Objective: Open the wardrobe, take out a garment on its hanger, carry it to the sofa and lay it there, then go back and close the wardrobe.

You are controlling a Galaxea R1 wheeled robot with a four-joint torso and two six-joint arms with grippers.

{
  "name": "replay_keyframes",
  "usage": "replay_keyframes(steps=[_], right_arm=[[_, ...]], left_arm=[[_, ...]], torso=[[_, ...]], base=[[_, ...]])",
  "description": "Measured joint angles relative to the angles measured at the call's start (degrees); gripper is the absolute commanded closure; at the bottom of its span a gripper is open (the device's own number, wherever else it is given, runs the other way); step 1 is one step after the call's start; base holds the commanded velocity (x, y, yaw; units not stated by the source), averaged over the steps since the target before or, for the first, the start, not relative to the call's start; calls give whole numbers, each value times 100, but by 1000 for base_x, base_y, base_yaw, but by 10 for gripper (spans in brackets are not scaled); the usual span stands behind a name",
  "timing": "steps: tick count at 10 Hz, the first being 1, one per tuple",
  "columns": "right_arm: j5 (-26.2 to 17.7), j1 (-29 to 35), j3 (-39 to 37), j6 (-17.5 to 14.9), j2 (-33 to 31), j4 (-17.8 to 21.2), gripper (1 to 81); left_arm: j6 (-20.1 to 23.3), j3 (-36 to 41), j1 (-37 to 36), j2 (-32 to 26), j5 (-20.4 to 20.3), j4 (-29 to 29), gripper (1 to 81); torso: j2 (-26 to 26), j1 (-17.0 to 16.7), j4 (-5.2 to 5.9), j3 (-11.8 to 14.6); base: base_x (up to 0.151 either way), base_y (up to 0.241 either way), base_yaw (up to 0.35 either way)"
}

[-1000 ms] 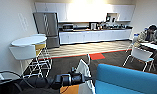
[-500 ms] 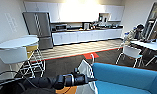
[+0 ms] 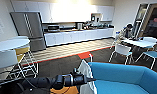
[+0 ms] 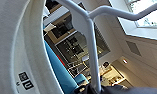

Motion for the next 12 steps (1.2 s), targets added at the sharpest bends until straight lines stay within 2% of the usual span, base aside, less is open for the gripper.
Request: replay_keyframes(steps=[12], right_arm=[[-21, 0, 0, -2, 5, 0, 10]], left_arm=[[6, 9, 4, 21, 83, 5, 811]], torso=[[0, 0, 0, 0]], base=[[0, 0, -183]])
